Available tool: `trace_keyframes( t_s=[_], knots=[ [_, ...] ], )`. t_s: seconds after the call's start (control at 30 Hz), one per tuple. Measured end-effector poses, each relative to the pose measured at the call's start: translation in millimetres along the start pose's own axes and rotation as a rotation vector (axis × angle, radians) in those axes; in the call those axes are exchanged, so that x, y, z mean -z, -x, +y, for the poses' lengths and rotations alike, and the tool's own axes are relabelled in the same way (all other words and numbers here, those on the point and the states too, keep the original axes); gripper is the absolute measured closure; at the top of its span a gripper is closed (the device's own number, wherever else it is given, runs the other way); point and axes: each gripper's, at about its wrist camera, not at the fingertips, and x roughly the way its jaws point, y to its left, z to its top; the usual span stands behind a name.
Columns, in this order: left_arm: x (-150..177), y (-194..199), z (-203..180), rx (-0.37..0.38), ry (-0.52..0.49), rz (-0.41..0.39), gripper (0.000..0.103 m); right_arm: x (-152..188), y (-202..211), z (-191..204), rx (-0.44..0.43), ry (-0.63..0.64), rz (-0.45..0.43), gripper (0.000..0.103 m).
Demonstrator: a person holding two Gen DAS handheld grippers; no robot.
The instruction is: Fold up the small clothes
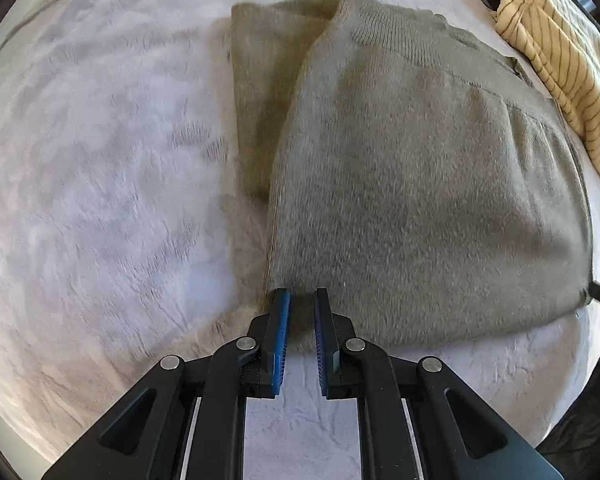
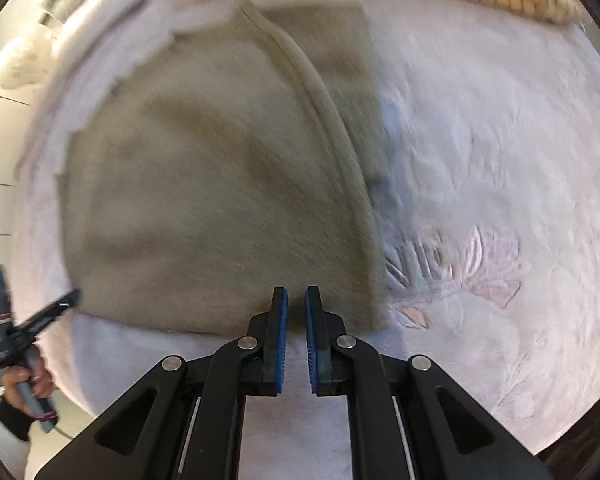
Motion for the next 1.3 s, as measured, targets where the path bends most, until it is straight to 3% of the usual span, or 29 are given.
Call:
trace_keyframes(
  t_s=[0.07, 0.13, 0.27, 0.63, 0.8, 0.9, 0.97, 1.1, 1.13, 1.17, 1.3],
  knots=[
    [4, 6, 2, 0.004, -0.003, 0.001, 0.089, 1, 0, -17, -0.081, -0.090, 0.016, 0.093],
    [7, 12, 5, 0.010, -0.002, 0.000, 0.089, 3, 4, -25, -0.109, -0.139, 0.026, 0.093],
    [14, 21, 9, 0.010, 0.015, -0.003, 0.089, 10, 13, -17, -0.057, -0.100, 0.026, 0.093],
    [28, 47, 10, -0.023, 0.043, -0.042, 0.089, 26, 5, 49, -0.091, -0.026, 0.035, 0.093],
    [34, 51, 8, -0.032, 0.052, -0.038, 0.089, 36, 9, 57, -0.094, 0.011, 0.044, 0.093],
    [40, 47, 11, -0.029, 0.053, -0.038, 0.089, 35, 3, 68, -0.090, 0.024, 0.055, 0.080],
    [43, 48, 15, -0.032, 0.050, -0.038, 0.089, 35, 1, 74, -0.084, 0.033, 0.056, 0.052],
    [50, 48, 18, -0.037, 0.046, -0.035, 0.088, 35, -3, 89, -0.075, 0.070, 0.058, 0.050],
    [49, 46, 17, -0.044, 0.045, -0.031, 0.055, 35, -4, 93, -0.072, 0.079, 0.060, 0.050],
    [49, 45, 17, -0.053, 0.051, -0.030, 0.000, 35, -4, 95, -0.070, 0.085, 0.062, 0.050],
    [53, 54, 21, -0.070, 0.071, -0.073, 0.001, 34, -6, 105, -0.065, 0.107, 0.067, 0.045]
  ],
)
